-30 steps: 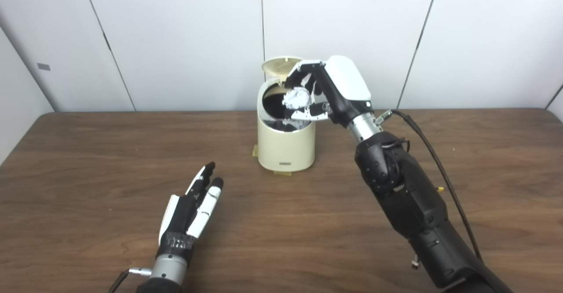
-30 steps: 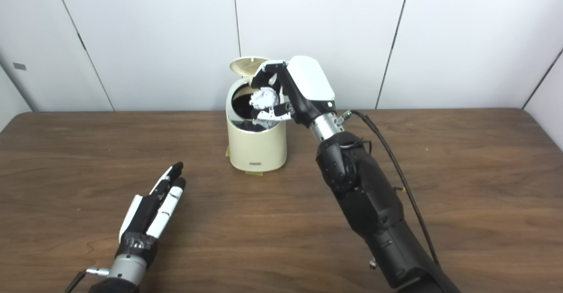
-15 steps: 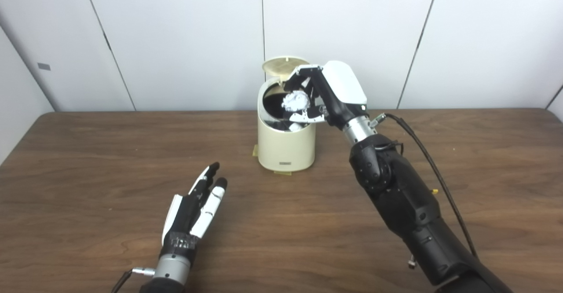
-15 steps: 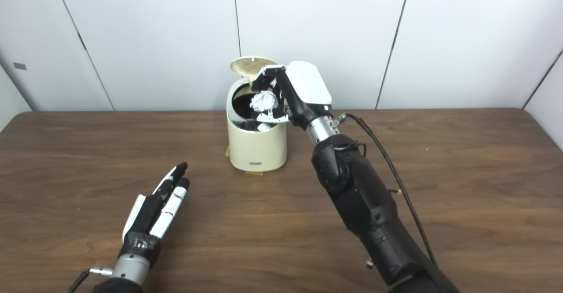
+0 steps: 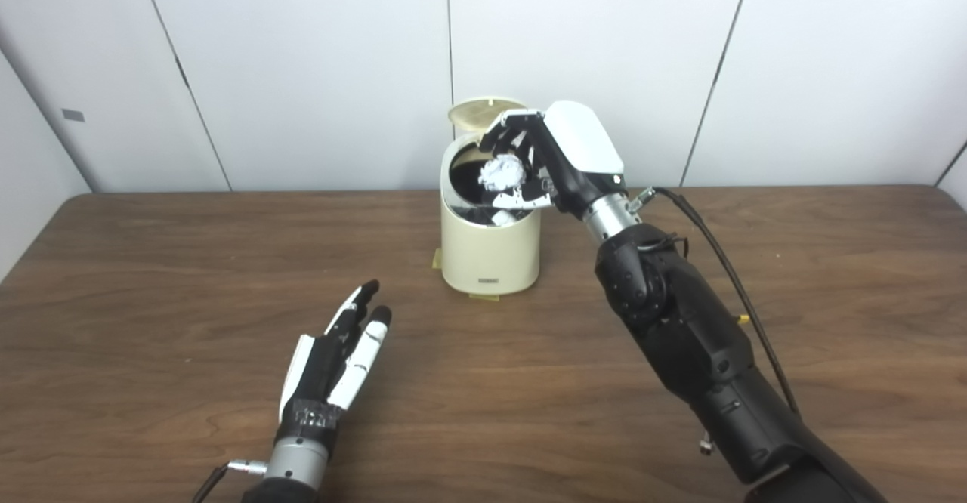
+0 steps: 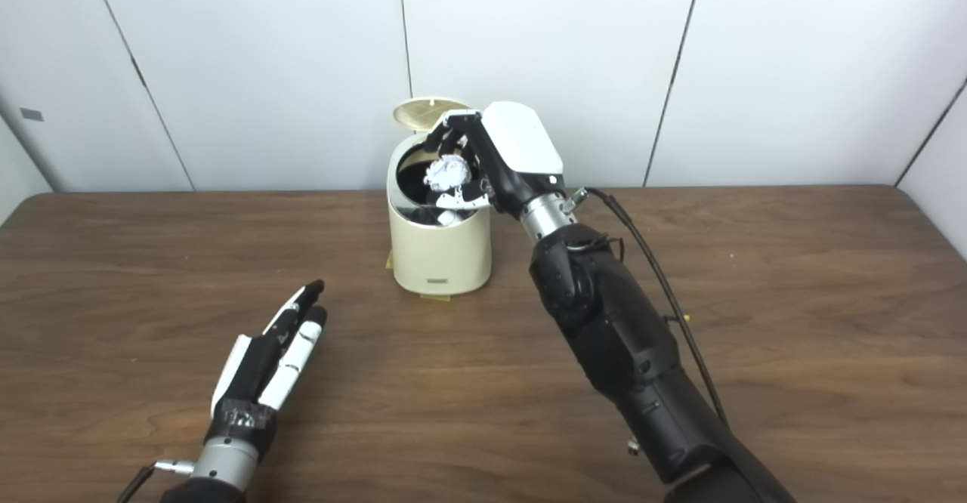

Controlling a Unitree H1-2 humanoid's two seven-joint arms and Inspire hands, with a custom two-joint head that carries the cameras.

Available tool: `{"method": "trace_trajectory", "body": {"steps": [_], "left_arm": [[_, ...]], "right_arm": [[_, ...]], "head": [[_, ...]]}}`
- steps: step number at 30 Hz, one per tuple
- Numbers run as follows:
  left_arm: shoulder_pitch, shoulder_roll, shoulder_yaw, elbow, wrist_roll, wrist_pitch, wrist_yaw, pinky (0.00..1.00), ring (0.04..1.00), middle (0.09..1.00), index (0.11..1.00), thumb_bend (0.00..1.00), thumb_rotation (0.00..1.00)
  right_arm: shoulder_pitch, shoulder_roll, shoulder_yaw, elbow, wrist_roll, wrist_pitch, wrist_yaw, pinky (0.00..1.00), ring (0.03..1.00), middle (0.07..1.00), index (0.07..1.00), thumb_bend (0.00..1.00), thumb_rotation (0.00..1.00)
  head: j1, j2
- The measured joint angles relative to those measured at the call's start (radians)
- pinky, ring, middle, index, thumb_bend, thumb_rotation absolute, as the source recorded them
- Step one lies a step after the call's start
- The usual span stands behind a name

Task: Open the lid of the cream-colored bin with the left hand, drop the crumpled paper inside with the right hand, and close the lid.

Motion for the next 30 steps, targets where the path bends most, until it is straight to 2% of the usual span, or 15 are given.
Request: {"method": "trace_trajectory", "body": {"steps": [2,4,9,19,21,22,23,24,26,30], "left_arm": [[0.0,0.0,0.0,0.0,0.001,0.0,0.0,1.0,0.99,0.983,0.971,0.56,0.8],[0.001,-0.001,-0.002,0.0,0.004,0.0,0.0,1.0,0.992,0.982,0.972,0.56,0.81],[0.001,-0.002,-0.002,0.0,0.006,0.0,0.0,1.0,0.995,0.983,0.967,0.58,0.8],[0.001,-0.005,-0.002,0.0,0.008,-0.001,0.001,0.99,0.982,0.976,0.967,0.56,0.79],[0.001,-0.005,-0.002,0.0,0.007,-0.001,0.0,1.0,0.995,0.985,0.971,0.56,0.8],[0.001,-0.005,-0.002,0.0,0.007,-0.001,0.0,1.0,0.998,0.987,0.971,0.56,0.8],[0.001,-0.005,-0.002,0.0,0.007,-0.001,0.0,1.0,0.999,0.99,0.973,0.56,0.8],[0.001,-0.005,-0.002,0.0,0.007,-0.001,0.0,1.0,1.0,0.989,0.972,0.56,0.8],[0.001,-0.006,-0.002,0.0,0.006,-0.002,-0.001,1.0,1.0,0.989,0.97,0.57,0.79],[0.0,-0.006,-0.002,0.0,0.006,-0.003,-0.001,1.0,1.0,0.992,0.971,0.57,0.8]], "right_arm": [[0.0,-0.001,0.006,-0.004,-0.006,0.008,0.0,0.51,0.616,0.695,0.668,0.89,0.03],[0.0,-0.004,0.014,-0.009,-0.016,0.011,-0.002,0.54,0.636,0.699,0.674,0.91,0.04],[0.0,-0.007,0.02,-0.015,-0.017,0.013,0.001,0.58,0.663,0.702,0.675,0.91,0.05],[0.0,-0.008,0.025,-0.017,-0.019,0.02,-0.001,0.55,0.634,0.664,0.639,0.89,0.04],[0.0,-0.008,0.025,-0.017,-0.017,0.019,-0.004,0.48,0.555,0.608,0.603,0.84,0.01],[0.001,-0.008,0.025,-0.017,-0.014,0.018,-0.006,0.45,0.515,0.545,0.552,0.69,0.0],[0.002,-0.007,0.023,-0.016,-0.008,0.015,-0.008,0.41,0.457,0.527,0.536,0.6,0.0],[0.005,-0.006,0.018,-0.016,0.004,0.008,-0.012,0.39,0.426,0.517,0.528,0.56,0.0],[0.016,-0.003,0.008,-0.014,0.024,-0.015,-0.037,0.36,0.403,0.503,0.513,0.51,0.0],[0.039,0.001,-0.005,-0.004,0.042,-0.069,-0.086,0.35,0.394,0.503,0.507,0.5,0.0]], "head": [[0.0,0.002],[0.003,0.002],[0.005,0.002],[0.008,0.002],[0.008,0.002],[0.008,0.002],[0.008,0.002],[0.008,0.002],[0.008,0.002],[0.0,0.003]]}}
